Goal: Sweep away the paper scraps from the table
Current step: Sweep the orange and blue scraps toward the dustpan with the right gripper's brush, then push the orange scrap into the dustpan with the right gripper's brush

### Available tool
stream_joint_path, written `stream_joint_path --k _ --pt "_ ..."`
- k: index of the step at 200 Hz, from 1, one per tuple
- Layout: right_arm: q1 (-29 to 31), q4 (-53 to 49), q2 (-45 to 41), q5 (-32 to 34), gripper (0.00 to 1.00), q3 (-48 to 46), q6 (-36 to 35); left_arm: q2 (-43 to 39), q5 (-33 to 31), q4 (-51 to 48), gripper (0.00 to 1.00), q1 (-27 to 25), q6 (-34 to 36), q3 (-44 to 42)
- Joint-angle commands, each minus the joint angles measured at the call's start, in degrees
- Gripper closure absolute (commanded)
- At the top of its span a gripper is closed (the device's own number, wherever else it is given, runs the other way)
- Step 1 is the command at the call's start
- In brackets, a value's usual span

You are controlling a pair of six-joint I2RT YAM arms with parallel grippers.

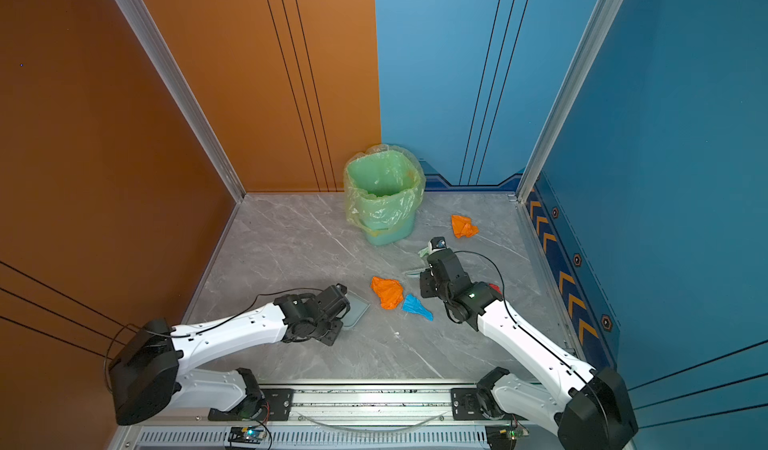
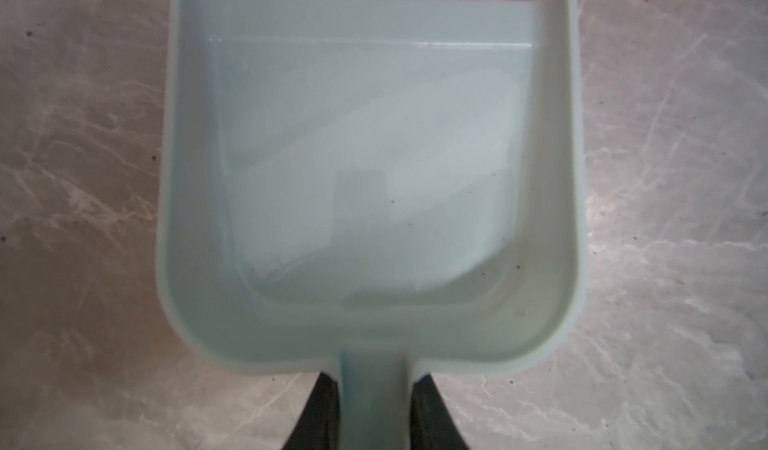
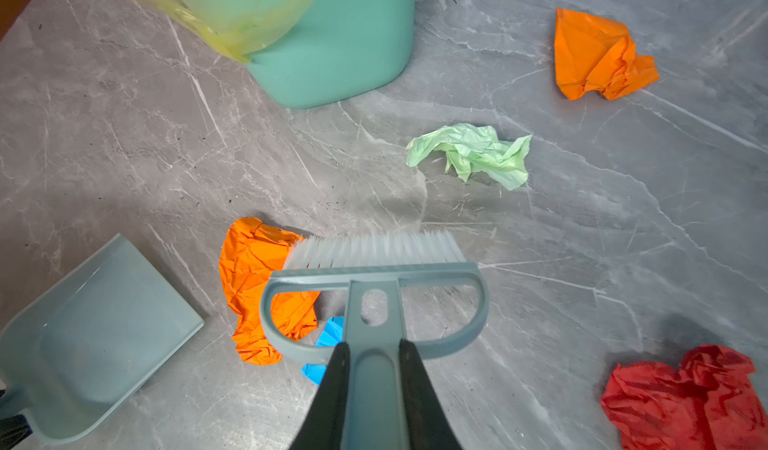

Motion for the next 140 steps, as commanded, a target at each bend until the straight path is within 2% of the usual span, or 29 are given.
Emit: stream_joint_path --k 1,72,140 --pt "-0.02 0.06 1.08 3.25 1.00 1.52 -1.20 -0.88 2.17 2.09 1.00 -1.61 -0.41 -0.61" --pt "2.63 2.91 6.55 4.92 1.00 2.00 -2.80 3.22 5.05 3.01 1.00 -4.06 2.38 -0.06" --pt "5.68 3.37 14.19 5.29 1.00 5.77 -3.99 5.35 4.21 3.19 1.00 -5.58 2.69 1.11"
